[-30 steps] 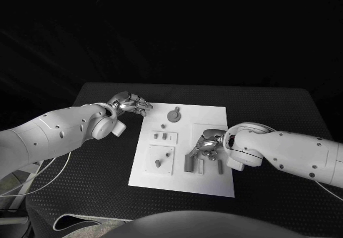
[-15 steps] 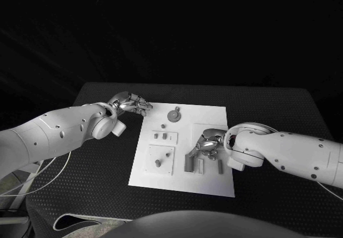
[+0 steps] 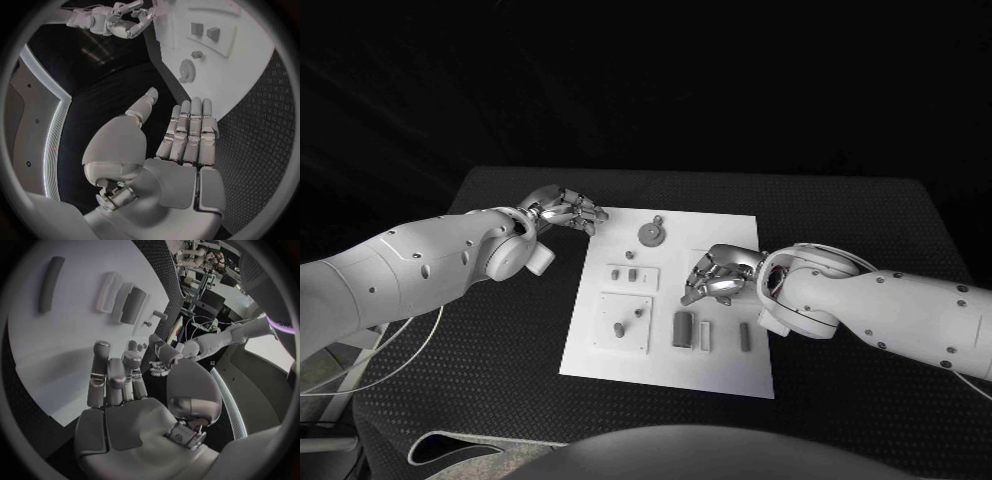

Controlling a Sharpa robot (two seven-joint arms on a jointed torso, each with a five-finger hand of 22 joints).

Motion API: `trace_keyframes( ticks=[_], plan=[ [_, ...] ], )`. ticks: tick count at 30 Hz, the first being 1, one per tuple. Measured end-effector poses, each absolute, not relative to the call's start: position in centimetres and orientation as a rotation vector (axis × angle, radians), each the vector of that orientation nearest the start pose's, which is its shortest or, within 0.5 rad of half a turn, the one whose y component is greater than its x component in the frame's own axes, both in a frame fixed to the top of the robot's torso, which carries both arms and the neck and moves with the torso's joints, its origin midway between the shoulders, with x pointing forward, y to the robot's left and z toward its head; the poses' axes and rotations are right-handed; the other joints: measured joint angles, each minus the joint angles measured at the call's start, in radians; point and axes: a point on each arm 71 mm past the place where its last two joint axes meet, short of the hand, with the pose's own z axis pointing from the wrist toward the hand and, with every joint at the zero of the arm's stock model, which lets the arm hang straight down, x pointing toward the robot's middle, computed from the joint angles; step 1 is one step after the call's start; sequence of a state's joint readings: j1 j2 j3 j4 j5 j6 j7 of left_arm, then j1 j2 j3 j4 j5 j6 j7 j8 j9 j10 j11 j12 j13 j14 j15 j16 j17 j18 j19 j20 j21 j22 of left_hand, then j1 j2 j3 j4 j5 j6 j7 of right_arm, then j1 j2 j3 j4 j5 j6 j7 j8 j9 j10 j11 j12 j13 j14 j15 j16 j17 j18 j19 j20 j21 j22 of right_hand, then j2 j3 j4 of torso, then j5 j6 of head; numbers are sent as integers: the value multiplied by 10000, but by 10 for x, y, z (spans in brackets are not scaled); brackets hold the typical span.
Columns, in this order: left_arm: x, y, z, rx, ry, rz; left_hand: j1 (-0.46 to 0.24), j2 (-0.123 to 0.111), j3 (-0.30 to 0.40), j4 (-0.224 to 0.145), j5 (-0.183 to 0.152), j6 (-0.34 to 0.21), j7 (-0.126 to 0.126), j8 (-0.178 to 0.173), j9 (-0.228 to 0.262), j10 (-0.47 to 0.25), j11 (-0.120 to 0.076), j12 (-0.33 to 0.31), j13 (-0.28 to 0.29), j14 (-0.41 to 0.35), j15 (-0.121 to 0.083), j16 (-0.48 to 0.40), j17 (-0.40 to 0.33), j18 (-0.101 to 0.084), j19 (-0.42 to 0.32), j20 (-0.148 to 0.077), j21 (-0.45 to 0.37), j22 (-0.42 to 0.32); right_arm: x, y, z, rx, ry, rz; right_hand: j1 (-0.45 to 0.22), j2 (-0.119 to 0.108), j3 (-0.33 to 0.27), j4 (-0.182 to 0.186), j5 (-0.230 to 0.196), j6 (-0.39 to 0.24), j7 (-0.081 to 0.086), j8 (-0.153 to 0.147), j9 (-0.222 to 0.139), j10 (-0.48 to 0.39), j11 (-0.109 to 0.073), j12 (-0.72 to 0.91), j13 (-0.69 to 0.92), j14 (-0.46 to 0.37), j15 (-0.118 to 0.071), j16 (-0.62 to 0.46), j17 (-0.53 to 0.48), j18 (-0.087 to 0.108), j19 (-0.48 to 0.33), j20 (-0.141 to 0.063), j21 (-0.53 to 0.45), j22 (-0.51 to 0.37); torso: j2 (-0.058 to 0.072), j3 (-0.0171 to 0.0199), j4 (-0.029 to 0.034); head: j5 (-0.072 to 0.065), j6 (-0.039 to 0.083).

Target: Assemble the parts on the task board

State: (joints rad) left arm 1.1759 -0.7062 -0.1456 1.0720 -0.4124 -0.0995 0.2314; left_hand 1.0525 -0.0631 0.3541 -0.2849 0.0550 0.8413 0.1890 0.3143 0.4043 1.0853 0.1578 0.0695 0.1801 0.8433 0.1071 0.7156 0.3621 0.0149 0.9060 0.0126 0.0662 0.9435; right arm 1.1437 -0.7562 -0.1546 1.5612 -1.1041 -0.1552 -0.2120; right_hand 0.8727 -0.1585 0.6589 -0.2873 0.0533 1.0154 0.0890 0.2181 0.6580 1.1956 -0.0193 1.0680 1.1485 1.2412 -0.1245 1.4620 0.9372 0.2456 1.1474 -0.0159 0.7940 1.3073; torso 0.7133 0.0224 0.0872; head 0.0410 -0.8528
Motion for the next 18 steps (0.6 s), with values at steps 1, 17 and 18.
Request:
trace_keyframes(
  ticks=[1,17,18],
  plan=[
    [535,268,-258,-7974,18009,-11138,0,0,0,0,0,0,0,0,0,0,0,0,-1,0,0,0,6,0,0,0,0,0,439,-151,-264,714,21268,8059,128,8,-3,2,0,-3,3,0,0,0,0,2,1,0,0,0,0,0,0,0,0,0,0,1,0,0,1],
    [535,268,-258,-7974,18027,-11140,0,0,0,0,0,0,0,0,1,0,0,0,0,0,0,0,16,0,0,0,0,1,441,-146,-262,-711,20693,7931,1387,320,-139,-43,0,-1,44,55,30,-36,34,39,12,-74,75,-1,-58,81,-39,39,0,0,2,4,5,-27,13],
    [535,268,-258,-7973,18028,-11139,0,0,0,0,0,0,0,0,1,0,0,0,0,0,0,0,16,0,0,0,0,1,441,-147,-262,-758,20669,7889,1387,320,-176,-48,1,28,28,55,31,-36,34,39,12,-73,76,-1,-45,82,-39,39,0,0,2,4,5,-29,15]
  ],
)
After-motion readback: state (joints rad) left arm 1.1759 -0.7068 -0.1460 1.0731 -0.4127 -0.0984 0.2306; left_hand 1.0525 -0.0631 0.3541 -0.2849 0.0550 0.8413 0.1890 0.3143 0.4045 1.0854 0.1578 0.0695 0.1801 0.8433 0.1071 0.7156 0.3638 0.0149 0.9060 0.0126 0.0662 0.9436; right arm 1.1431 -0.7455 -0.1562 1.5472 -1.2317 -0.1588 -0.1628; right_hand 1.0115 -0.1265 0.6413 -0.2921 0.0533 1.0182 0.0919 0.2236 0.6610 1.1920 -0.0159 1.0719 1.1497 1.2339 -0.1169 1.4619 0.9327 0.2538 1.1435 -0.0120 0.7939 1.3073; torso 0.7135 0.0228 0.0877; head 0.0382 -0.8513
